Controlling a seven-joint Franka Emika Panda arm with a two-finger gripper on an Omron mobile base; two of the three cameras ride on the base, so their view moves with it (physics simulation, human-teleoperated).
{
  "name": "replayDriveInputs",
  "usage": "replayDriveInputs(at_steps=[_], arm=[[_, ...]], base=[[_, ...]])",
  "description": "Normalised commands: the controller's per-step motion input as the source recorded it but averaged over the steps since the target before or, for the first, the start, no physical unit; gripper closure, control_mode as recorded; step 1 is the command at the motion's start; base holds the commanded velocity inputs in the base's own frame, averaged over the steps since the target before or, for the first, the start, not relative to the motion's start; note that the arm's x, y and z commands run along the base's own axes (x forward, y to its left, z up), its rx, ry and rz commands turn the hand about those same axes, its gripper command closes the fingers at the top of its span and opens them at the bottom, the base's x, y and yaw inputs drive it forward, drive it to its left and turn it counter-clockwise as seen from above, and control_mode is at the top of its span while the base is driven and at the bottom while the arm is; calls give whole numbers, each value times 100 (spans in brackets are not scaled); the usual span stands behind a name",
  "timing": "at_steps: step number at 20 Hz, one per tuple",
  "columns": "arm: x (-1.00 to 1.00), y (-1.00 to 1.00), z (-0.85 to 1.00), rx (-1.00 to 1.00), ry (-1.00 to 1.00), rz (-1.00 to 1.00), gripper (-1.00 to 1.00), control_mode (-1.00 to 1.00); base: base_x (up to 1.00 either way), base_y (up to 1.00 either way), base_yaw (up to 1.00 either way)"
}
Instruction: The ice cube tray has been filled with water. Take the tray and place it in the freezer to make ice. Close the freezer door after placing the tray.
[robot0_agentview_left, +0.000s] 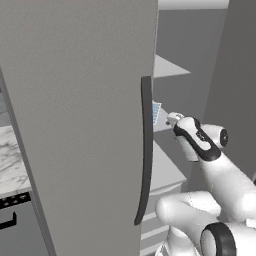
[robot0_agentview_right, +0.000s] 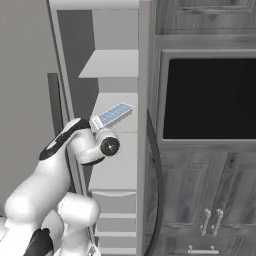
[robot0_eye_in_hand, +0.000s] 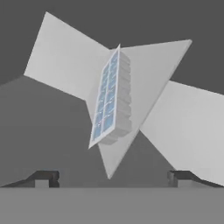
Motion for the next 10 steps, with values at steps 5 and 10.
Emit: replayDriveInputs(at_steps=[5,10], arm=[[-100,0,75,0,-13,-12,-100,-100],[-99,0,74,0,1,-10,-100,-100]], base=[[0,0,0],[0,0,0]])
